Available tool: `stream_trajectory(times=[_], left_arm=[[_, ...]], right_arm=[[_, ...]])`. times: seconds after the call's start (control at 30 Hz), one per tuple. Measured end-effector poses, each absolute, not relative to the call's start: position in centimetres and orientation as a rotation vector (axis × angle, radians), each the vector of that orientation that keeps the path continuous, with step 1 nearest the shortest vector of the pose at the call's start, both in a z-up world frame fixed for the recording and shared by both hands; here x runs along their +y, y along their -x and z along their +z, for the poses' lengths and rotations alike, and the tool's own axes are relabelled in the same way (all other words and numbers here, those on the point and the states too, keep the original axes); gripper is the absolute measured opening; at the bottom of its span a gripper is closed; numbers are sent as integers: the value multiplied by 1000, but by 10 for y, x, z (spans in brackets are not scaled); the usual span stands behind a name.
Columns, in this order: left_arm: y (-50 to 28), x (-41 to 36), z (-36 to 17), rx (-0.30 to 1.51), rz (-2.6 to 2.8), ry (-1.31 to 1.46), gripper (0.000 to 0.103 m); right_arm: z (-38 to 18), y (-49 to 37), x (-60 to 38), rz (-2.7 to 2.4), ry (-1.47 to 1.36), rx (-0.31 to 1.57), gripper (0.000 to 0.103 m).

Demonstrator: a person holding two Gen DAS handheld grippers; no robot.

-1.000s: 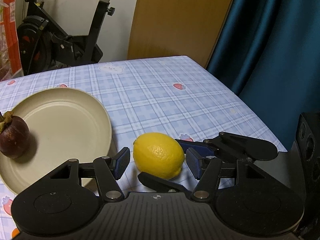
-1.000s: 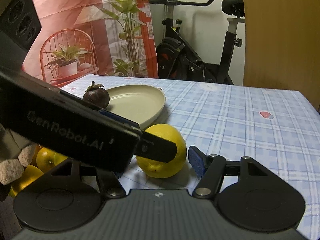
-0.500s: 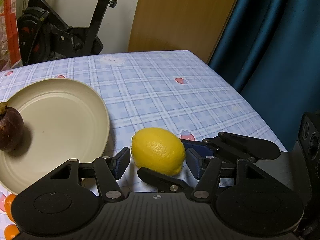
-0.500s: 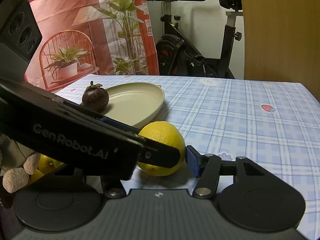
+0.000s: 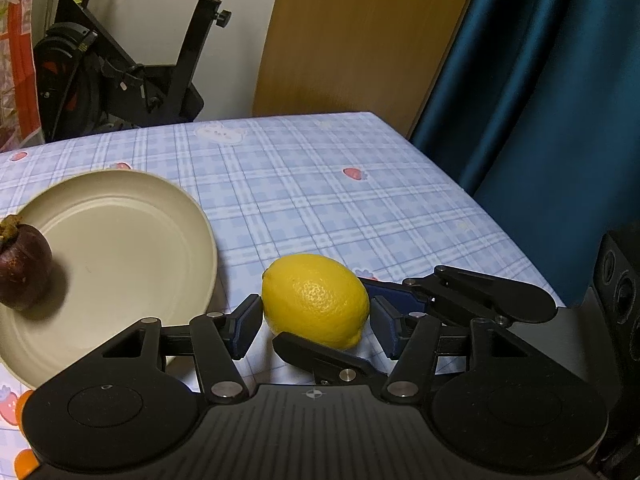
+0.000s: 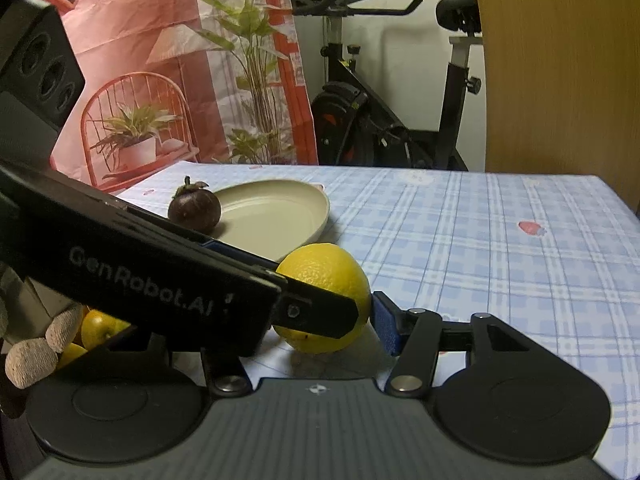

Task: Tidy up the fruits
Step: 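Lift the lemon with the left gripper and carry it over the plate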

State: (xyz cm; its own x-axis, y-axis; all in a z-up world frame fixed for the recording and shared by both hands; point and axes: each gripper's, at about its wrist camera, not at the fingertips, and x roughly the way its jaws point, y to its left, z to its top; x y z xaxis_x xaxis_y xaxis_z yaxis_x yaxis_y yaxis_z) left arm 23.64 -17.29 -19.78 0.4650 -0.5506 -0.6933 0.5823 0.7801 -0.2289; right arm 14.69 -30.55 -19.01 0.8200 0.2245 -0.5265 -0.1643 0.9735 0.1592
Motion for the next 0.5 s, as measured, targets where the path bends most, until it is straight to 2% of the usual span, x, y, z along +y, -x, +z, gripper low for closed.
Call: stream_trajectory(times=[0.5], left_arm=[[-270,-136,-170,731,-577,-1,62]], right_arm=[[-159,-202,-282,309,-80,529,58]])
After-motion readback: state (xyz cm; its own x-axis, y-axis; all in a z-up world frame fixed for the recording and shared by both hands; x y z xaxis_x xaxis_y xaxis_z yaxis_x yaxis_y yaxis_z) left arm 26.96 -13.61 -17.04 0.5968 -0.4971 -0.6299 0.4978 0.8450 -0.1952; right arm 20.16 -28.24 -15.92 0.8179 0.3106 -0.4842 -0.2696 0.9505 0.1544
